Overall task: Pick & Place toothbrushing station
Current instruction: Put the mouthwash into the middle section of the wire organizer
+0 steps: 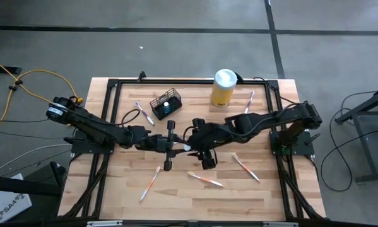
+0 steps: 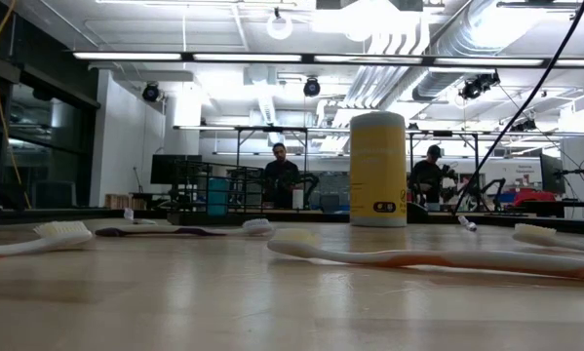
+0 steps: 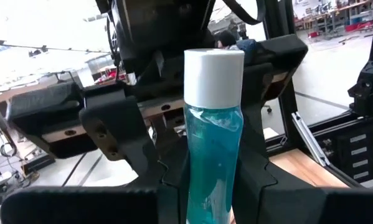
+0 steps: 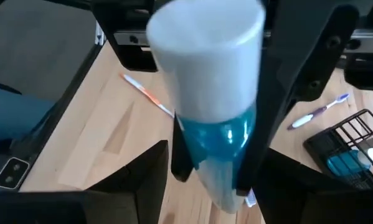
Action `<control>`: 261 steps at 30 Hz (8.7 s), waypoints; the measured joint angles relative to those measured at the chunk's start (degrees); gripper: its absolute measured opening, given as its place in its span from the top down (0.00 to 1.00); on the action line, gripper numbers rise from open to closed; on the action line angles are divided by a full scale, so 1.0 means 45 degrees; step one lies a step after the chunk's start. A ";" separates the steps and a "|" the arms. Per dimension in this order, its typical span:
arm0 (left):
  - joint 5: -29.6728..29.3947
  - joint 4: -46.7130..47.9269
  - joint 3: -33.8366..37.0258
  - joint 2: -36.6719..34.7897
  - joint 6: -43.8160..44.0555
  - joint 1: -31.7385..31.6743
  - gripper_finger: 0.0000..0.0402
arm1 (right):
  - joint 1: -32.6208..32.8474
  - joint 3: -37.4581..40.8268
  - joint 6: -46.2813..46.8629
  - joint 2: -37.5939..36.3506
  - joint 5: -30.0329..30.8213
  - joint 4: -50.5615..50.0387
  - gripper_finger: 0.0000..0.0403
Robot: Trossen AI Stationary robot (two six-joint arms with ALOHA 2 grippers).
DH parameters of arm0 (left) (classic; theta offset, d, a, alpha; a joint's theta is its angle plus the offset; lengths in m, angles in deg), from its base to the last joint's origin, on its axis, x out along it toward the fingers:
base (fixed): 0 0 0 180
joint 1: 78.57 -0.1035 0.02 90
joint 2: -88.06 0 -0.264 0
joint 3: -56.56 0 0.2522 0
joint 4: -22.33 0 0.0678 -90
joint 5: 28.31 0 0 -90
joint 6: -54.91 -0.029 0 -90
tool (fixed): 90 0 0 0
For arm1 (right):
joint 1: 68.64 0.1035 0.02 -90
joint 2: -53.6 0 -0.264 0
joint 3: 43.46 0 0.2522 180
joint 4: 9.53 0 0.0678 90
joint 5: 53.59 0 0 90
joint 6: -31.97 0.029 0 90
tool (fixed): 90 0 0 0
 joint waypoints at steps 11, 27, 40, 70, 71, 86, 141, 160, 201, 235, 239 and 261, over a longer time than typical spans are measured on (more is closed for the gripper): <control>0.0616 -0.0541 -0.0010 -0.0010 -0.0220 0.0000 0.82 | -0.0060 0.0005 0.0097 -0.0402 -0.0765 0.0385 0.51; 0.0951 -0.1263 -0.0010 -0.0005 -0.0511 -0.0010 0.82 | -0.0063 0.0005 -0.0298 -0.0400 -0.1010 0.0945 0.51; 0.1005 -0.1348 -0.0010 -0.0005 -0.0548 -0.0010 0.82 | -0.0401 0.0005 -0.0221 -0.0390 -0.1992 0.1025 0.61; 0.0324 -0.1190 0.0005 0.0000 -0.0501 0.0301 0.67 | -0.0515 -0.0005 -0.0002 -0.0264 -0.2210 0.0392 0.84; 0.0073 -0.1013 0.0000 0.0000 -0.0640 0.0374 0.67 | -0.0515 -0.0005 0.0087 -0.0264 -0.2216 0.0379 0.84; -0.2120 -0.0731 -0.0005 -0.0262 -0.1004 0.1406 0.66 | -0.0505 -0.0005 0.0441 -0.0264 -0.2205 0.0142 0.84; -0.0220 0.9066 -0.2905 -0.0908 0.5172 -0.0155 0.66 | -0.0705 0.1389 0.1105 0.0105 -0.1421 0.0604 0.84; -0.0915 0.9505 -0.2905 -0.0899 0.5061 -0.0151 0.66 | -0.0845 0.1379 0.1106 0.0105 -0.0855 0.0445 0.84; -0.1515 0.9590 -0.2895 -0.0899 0.4668 -0.0117 0.79 | -0.0840 0.1370 0.1534 0.0105 -0.0563 -0.0233 0.83; -0.2920 1.2704 -0.2890 -0.1131 0.5832 -0.2156 0.79 | -0.0406 0.1367 0.4247 0.0042 0.0812 -0.3901 0.43; -0.2806 1.3486 -0.2890 -0.1510 0.6057 -0.3026 0.79 | -0.0087 0.1369 0.4808 0.0042 0.0833 -0.4386 0.43; 0.2364 1.4860 -0.2880 -0.1860 0.3861 -0.9511 0.79 | 0.1853 0.1370 0.6034 0.0042 0.1812 -0.3369 0.43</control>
